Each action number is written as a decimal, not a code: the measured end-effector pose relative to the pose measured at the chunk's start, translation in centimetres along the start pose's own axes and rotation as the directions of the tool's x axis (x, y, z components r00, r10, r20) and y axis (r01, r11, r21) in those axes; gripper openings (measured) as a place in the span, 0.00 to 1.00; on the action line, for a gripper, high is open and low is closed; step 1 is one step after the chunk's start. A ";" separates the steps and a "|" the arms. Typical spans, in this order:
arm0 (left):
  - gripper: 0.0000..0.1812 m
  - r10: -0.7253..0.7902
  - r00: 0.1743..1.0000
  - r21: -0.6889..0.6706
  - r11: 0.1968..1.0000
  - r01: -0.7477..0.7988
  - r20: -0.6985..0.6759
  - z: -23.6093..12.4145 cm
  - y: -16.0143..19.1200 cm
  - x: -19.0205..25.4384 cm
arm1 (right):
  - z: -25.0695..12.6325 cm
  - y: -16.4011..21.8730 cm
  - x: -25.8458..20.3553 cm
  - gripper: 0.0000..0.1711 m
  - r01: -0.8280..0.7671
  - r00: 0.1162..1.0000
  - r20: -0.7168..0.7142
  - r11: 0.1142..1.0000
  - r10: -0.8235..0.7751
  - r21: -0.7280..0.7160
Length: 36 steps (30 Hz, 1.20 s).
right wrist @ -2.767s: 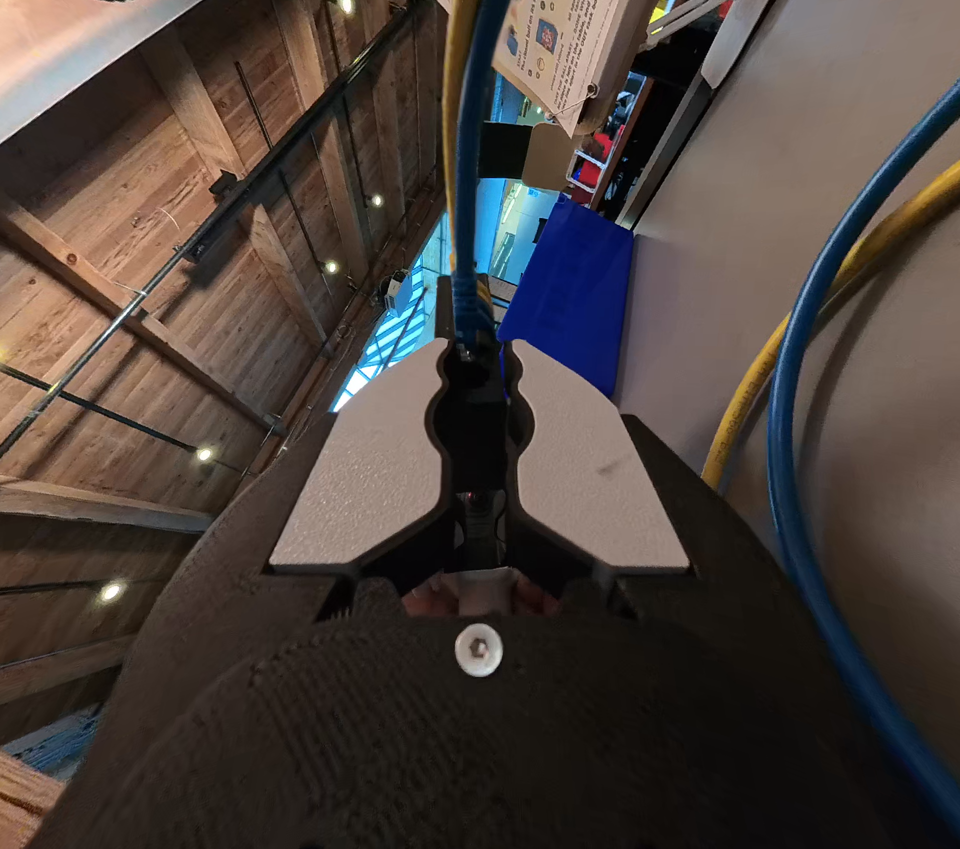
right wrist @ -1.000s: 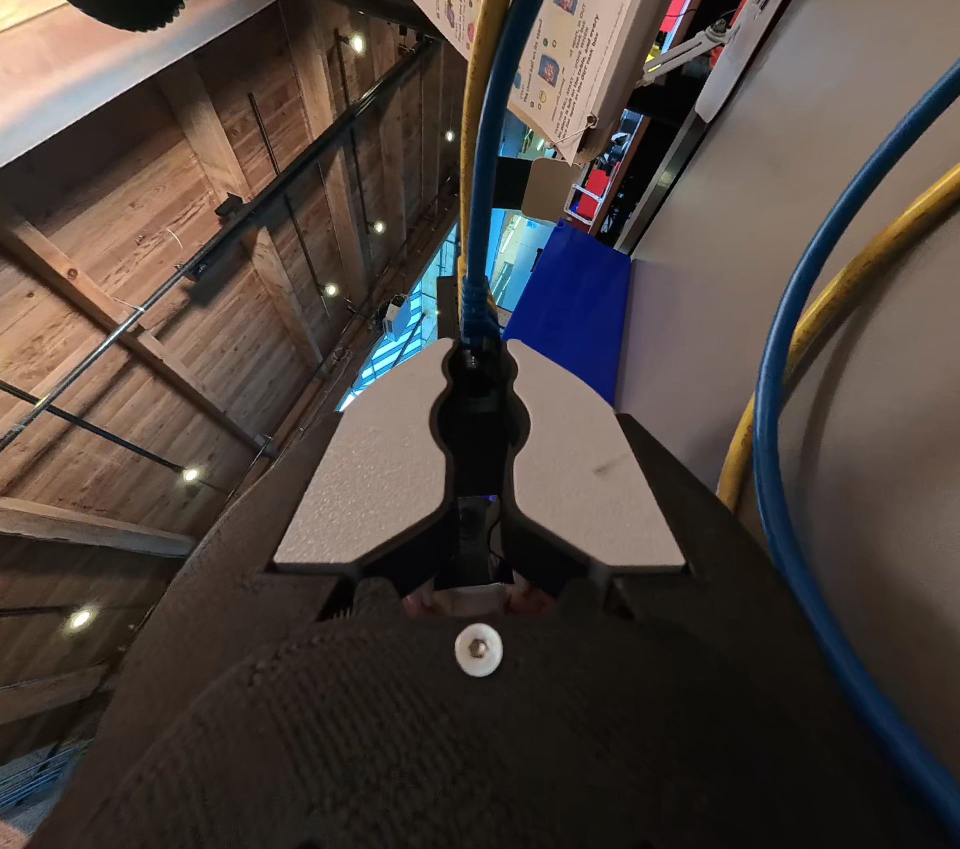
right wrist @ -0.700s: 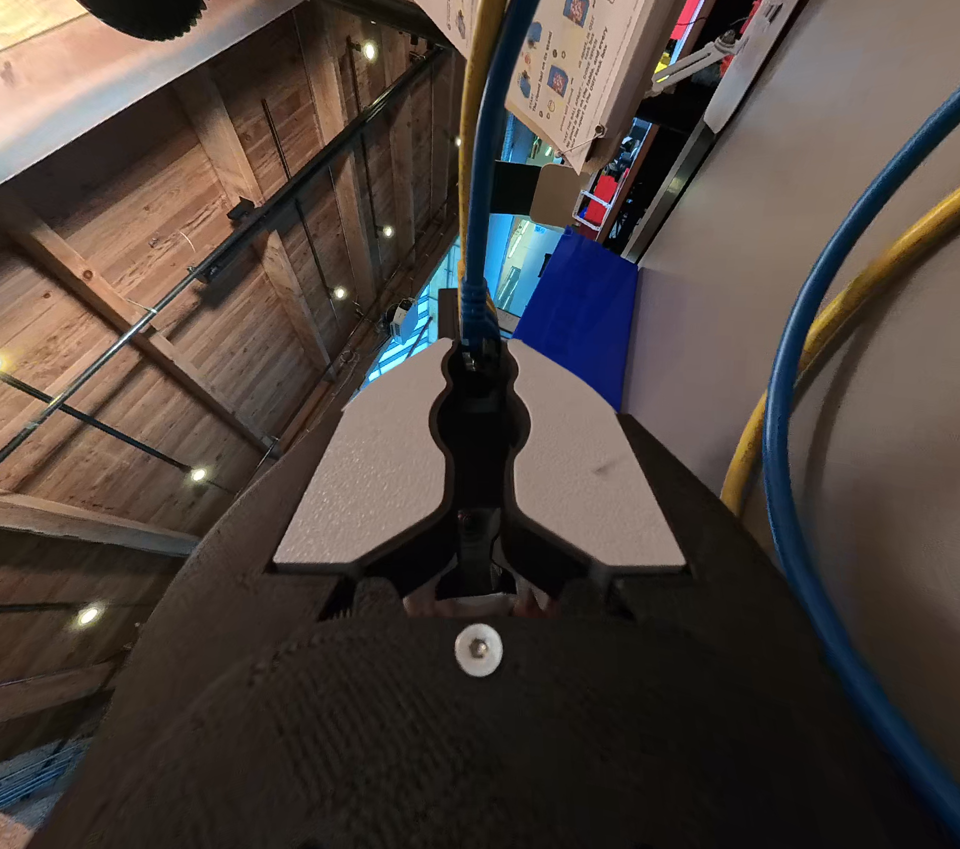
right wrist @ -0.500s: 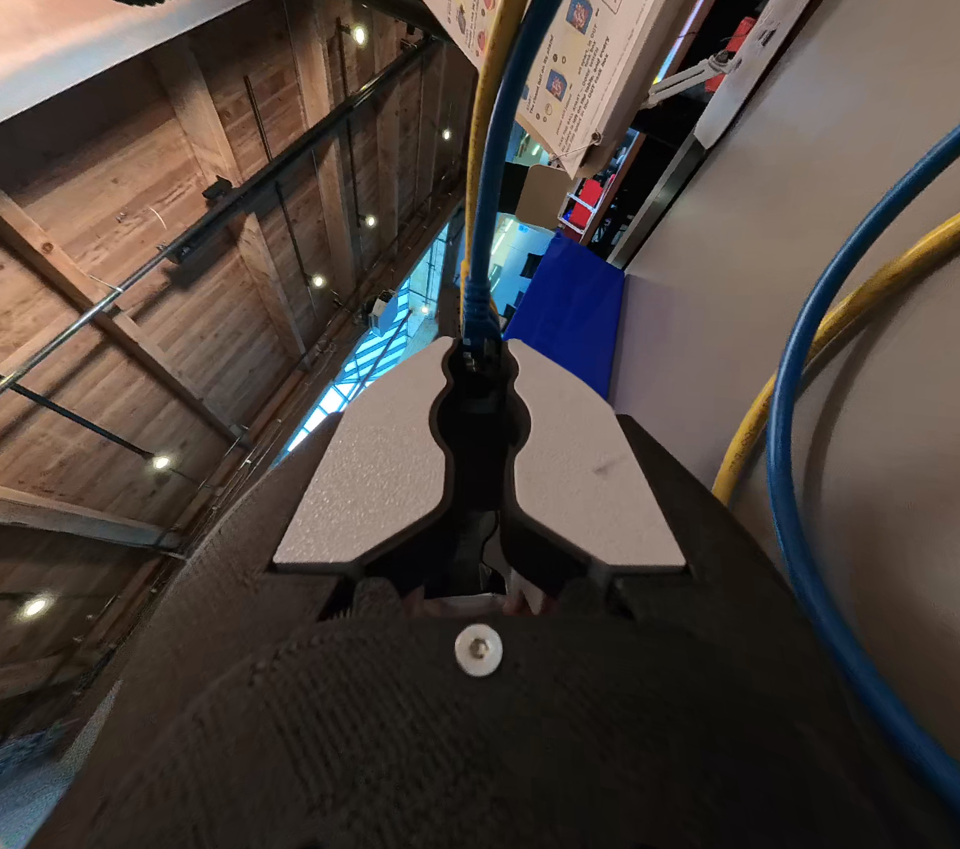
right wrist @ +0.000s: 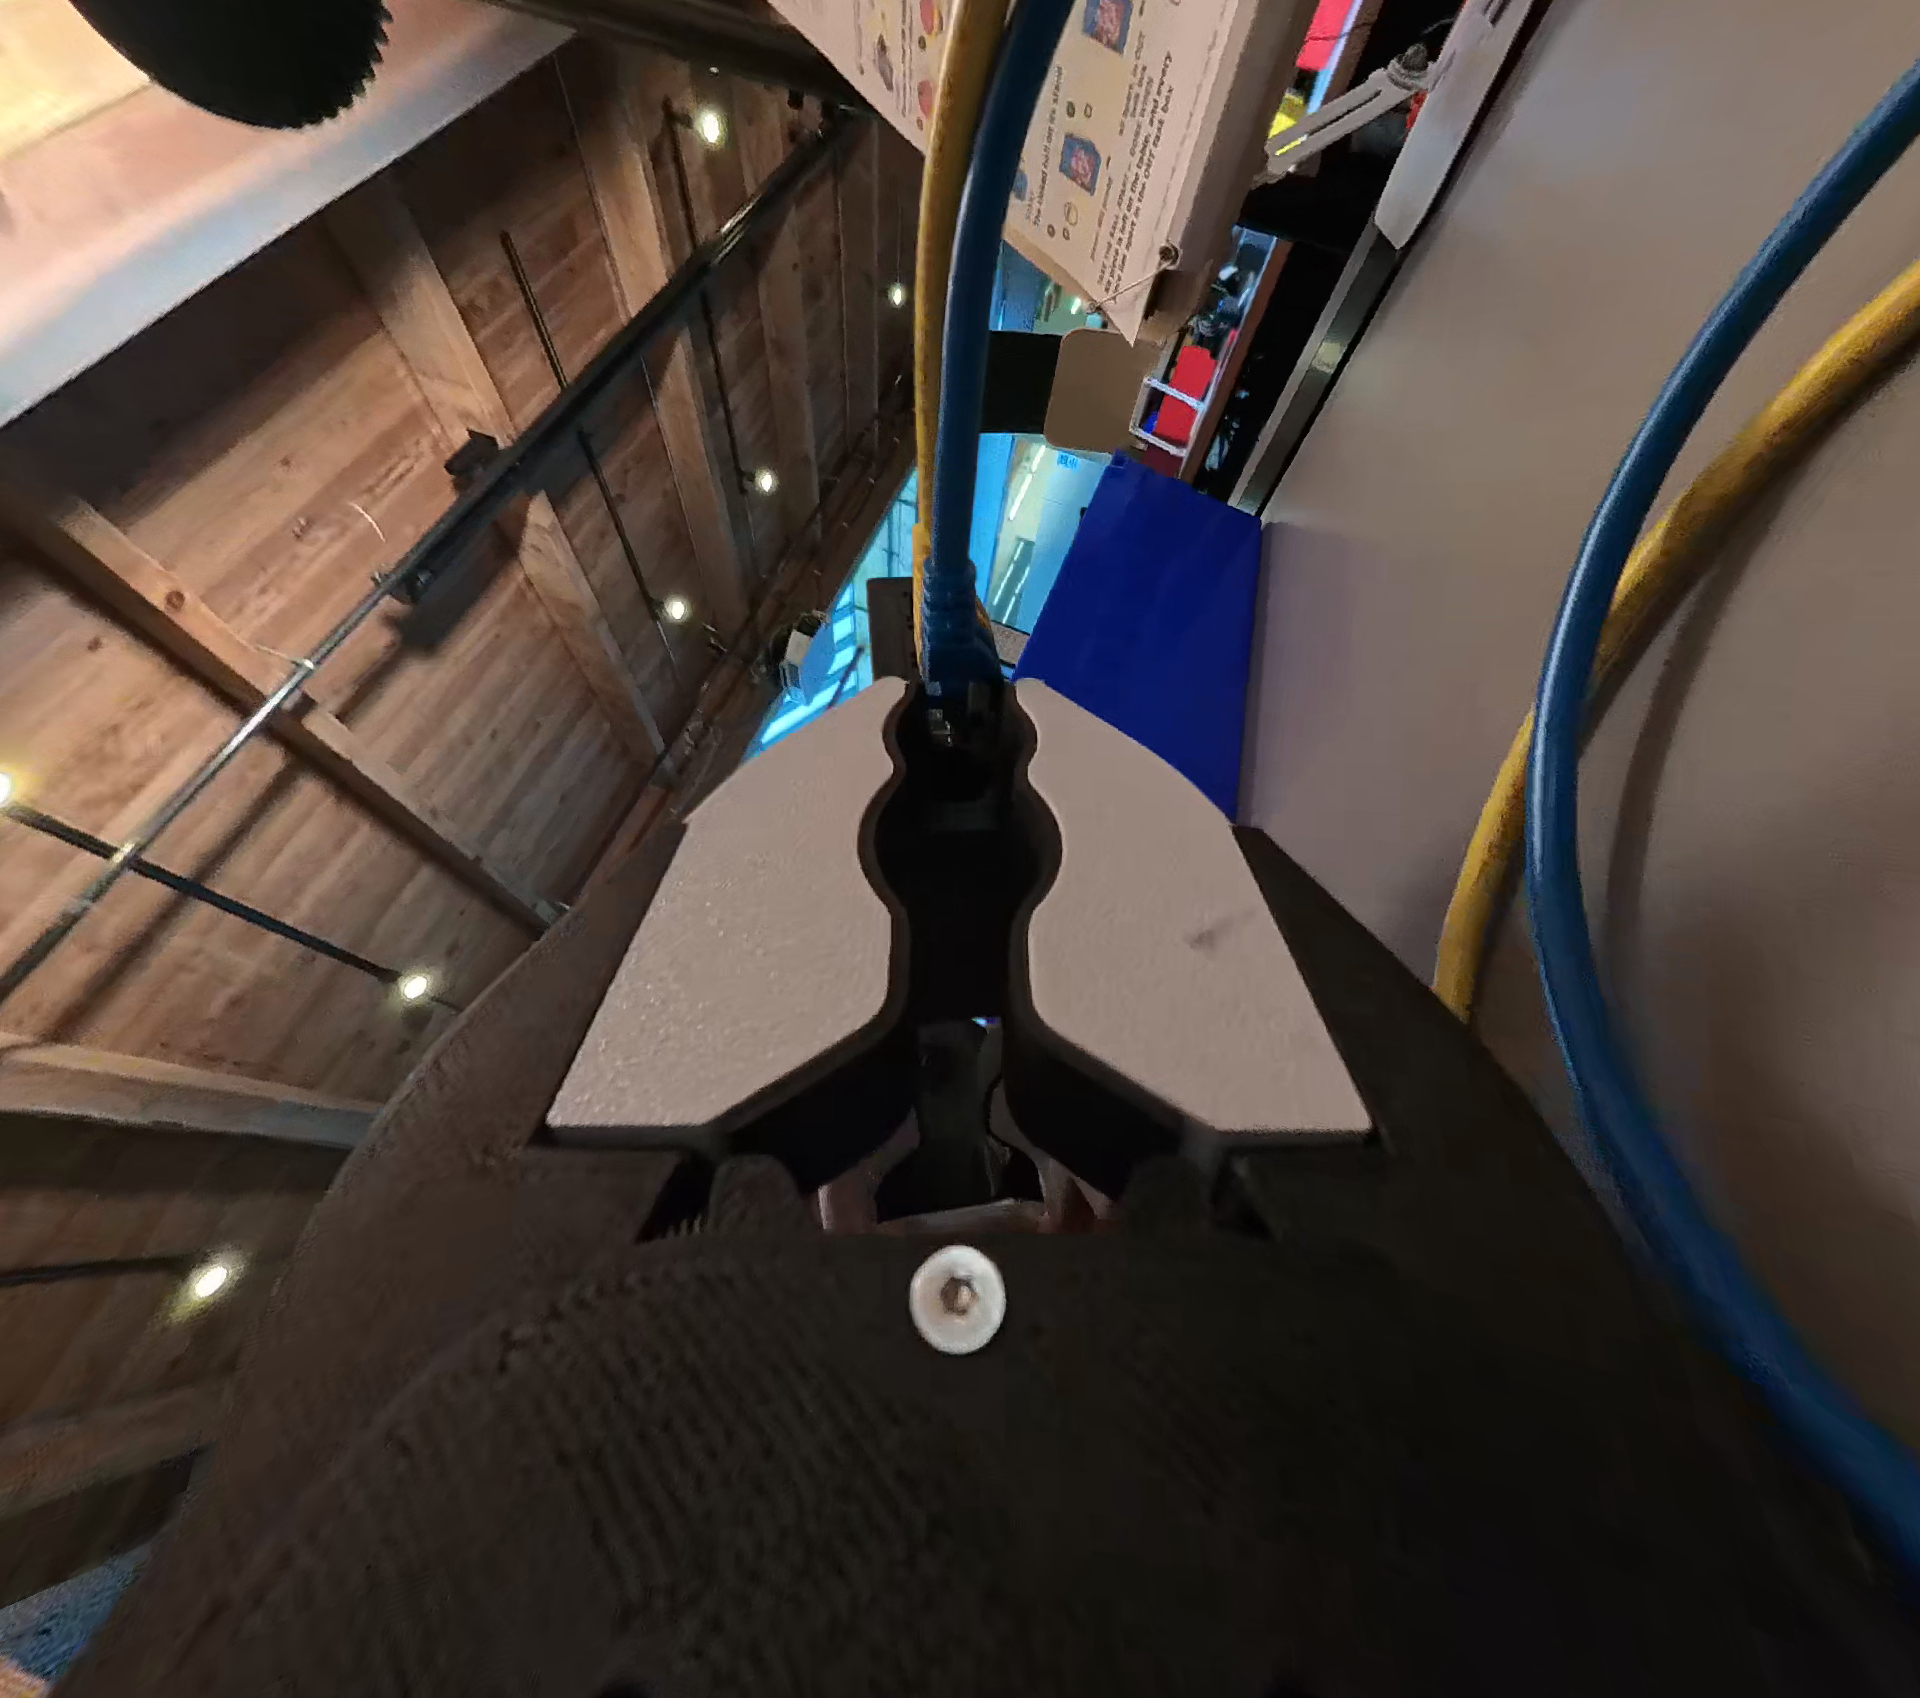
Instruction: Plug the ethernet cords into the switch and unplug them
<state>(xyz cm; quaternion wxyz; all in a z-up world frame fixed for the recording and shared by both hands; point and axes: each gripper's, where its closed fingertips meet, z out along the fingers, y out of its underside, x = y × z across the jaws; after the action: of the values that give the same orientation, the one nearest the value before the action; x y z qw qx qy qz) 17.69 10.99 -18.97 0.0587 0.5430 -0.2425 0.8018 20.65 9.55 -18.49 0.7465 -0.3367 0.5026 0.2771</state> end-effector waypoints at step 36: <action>0.14 0.013 1.000 -0.055 0.998 -0.014 -0.017 0.0 0.0 0.1 | -0.4 -0.2 -0.5 0.05 0.258 0.966 0.030 0.960 -0.256 -0.112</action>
<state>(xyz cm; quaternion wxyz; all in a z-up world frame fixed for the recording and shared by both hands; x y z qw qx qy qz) 17.64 10.96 -18.90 0.0702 0.5331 -0.2676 0.7995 20.40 9.07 -18.04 0.7595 -0.4392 0.4321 0.2088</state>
